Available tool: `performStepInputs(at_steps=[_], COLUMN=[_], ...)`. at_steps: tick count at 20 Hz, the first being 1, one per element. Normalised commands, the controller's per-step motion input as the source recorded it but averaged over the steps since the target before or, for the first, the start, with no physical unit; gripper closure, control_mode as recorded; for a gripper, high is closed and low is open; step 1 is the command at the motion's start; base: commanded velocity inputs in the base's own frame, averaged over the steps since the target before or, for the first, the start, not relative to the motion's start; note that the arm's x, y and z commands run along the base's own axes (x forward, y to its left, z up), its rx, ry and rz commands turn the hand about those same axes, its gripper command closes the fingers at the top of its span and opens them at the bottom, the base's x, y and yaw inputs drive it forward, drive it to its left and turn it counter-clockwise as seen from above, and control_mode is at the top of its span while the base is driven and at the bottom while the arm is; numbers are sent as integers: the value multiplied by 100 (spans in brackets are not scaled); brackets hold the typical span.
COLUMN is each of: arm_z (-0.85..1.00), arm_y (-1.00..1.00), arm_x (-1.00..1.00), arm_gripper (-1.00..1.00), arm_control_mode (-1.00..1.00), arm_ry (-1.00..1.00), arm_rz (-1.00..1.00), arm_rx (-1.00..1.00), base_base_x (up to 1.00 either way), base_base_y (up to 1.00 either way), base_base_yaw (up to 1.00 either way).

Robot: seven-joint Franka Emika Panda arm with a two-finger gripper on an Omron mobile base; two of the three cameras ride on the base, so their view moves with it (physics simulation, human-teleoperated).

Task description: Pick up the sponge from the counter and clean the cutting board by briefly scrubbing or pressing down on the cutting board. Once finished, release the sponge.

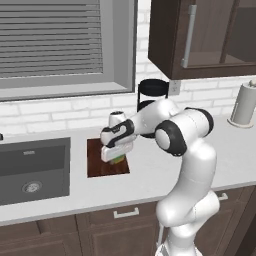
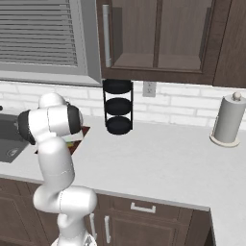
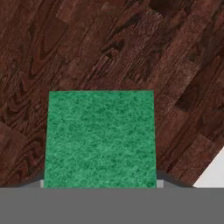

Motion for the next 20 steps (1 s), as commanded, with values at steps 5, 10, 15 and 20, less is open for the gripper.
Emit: performStepInputs(at_steps=[5,10,15,20], arm_z=[-27,-14,-1,12], arm_y=[22,23,9,0], arm_x=[-100,-100,-26,54], arm_gripper=[100,100,100,100], arm_control_mode=[-100,-100,-100,-100], arm_ry=[0,0,0,0], arm_rz=[5,2,0,-2], arm_rx=[0,0,0,0], base_base_x=[0,0,0,0], base_base_y=[0,0,0,0], base_base_yaw=[0,0,0,0])
